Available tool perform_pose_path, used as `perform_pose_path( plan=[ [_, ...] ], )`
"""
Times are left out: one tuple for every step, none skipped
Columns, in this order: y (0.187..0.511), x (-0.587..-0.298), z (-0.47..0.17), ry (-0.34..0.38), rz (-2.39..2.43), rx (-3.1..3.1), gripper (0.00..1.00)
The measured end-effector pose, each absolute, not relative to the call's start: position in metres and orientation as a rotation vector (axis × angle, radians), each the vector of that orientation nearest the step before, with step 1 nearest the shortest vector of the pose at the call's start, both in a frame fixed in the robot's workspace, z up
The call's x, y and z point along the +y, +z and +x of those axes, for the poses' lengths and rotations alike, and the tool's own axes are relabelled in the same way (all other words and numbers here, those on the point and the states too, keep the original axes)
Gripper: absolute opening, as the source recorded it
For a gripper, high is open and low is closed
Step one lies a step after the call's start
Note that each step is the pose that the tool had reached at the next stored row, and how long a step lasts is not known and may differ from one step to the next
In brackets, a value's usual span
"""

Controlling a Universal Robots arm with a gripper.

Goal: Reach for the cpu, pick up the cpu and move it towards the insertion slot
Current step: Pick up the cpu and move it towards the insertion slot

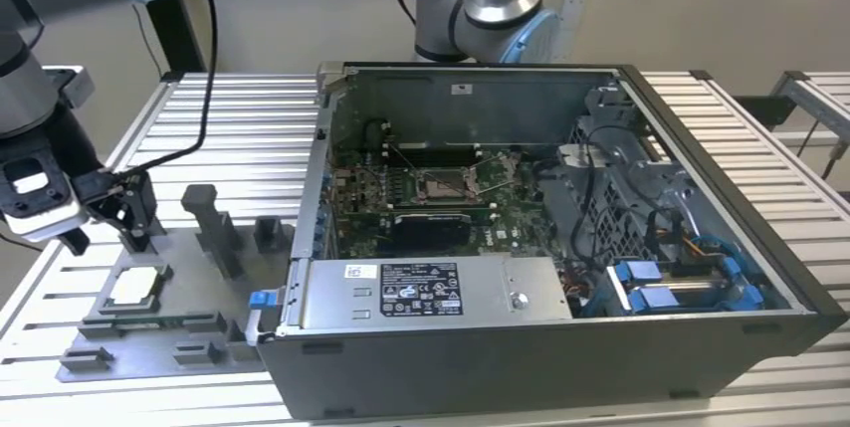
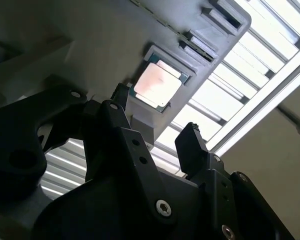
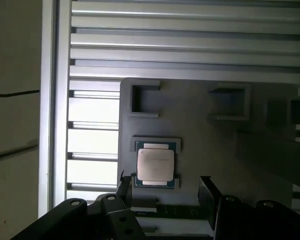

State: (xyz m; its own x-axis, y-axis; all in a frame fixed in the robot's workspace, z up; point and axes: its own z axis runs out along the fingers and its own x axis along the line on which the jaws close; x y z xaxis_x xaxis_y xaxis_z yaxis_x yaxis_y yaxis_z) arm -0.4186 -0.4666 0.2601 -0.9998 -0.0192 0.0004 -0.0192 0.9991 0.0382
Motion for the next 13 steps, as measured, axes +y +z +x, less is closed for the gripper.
perform_pose_path(
  plan=[
    [0.2595,-0.4666,-0.4187,-0.060,0.030,-3.140,1.00],
    [0.2589,-0.4666,-0.4188,-0.060,0.030,-3.140,1.00],
    [0.2583,-0.4666,-0.4189,-0.060,0.030,-3.140,1.00],
    [0.2577,-0.4666,-0.4190,-0.060,0.030,-3.140,1.00],
    [0.2571,-0.4666,-0.4192,-0.060,0.030,-3.140,1.00],
    [0.2566,-0.4666,-0.4195,-0.060,0.030,-3.140,1.00],
    [0.2561,-0.4666,-0.4197,-0.060,0.030,-3.140,1.00],
    [0.2556,-0.4667,-0.4198,-0.060,0.030,-3.140,1.00],
    [0.2551,-0.4668,-0.4201,-0.060,0.030,-3.140,1.00],
    [0.2546,-0.4668,-0.4203,-0.060,0.030,-3.140,1.00],
    [0.2542,-0.4670,-0.4205,-0.060,0.030,-3.140,1.00],
    [0.2539,-0.4672,-0.4208,-0.060,0.030,-3.140,1.00],
    [0.2534,-0.4675,-0.4211,-0.060,0.030,-3.140,1.00]
  ],
)
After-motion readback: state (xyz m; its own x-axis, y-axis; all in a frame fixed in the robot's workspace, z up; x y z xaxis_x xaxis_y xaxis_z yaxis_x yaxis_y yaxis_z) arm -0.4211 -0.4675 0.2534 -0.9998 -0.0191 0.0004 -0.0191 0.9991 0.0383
